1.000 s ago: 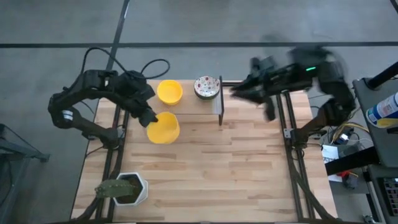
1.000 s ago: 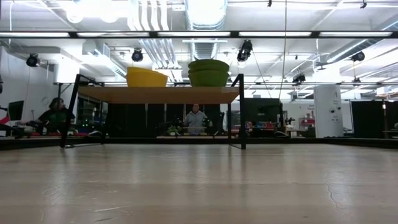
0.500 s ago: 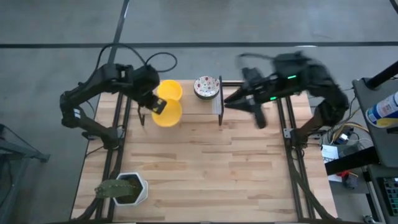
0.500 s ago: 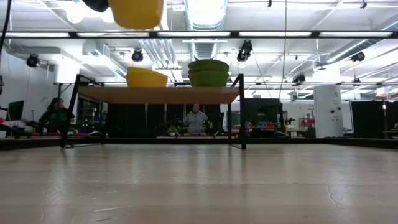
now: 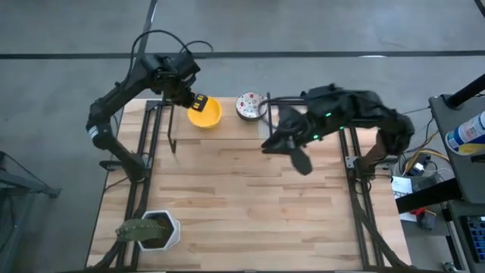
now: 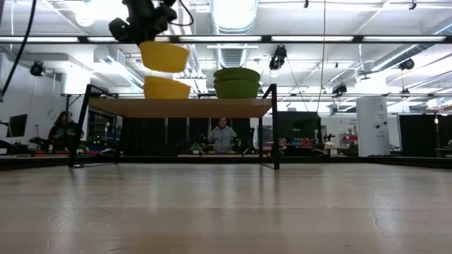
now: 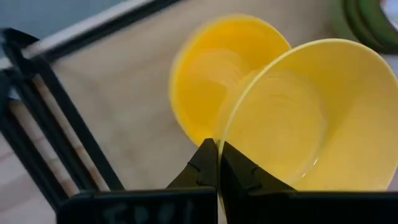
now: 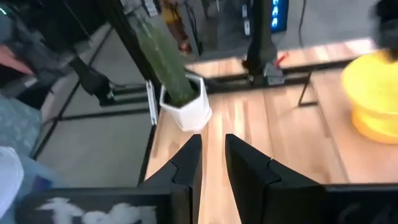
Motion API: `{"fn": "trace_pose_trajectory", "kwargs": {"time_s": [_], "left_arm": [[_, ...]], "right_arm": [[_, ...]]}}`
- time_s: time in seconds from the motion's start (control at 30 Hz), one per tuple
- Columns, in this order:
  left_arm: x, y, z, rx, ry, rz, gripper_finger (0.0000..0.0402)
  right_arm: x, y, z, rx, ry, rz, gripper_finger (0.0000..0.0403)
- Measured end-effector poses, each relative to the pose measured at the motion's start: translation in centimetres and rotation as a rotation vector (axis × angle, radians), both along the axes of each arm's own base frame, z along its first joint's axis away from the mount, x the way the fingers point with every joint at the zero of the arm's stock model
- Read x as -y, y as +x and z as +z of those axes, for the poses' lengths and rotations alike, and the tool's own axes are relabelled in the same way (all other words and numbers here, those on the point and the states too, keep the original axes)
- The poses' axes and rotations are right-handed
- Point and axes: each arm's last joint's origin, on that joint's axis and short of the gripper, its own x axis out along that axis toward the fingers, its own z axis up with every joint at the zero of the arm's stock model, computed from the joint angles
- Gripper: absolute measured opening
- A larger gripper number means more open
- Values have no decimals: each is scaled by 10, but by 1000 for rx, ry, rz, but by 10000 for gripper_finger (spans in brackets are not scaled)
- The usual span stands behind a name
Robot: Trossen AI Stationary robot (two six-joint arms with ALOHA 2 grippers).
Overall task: Pick & Place Mini bowls
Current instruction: Stack the yellow bowl on top of the yellow bowl on the shelf
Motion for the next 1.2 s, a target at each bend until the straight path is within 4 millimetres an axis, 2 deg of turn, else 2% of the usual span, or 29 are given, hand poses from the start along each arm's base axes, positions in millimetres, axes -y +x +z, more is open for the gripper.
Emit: {"fn": "trace_pose_trajectory", "kwargs": {"time_s": [0.17,0.3,0.4,0.5,0.6,0.83,0.97,1.2], "left_arm": [[-21,8,-4,-22,20,16,0],[-33,19,-9,-35,26,5,0],[-39,25,-21,-95,3,-8,0],[-43,28,-33,-165,-13,-13,0],[-45,31,-40,-191,-23,-25,0],[-49,36,-47,-198,-39,-11,5],[-53,40,-53,-211,-58,-29,26],[-52,42,-56,-196,-94,-33,99]], "right_arm": [[-4,21,-20,-72,-9,4,63],[-3,13,-13,-44,-8,-1,61],[-3,13,-15,-52,-12,1,61],[-3,19,-20,-76,-16,-2,61],[-3,14,-16,-60,-13,-4,61],[-3,17,-18,-63,-27,4,61],[-3,14,-15,-52,-31,8,61],[-3,15,-16,-54,-33,9,61]]}}
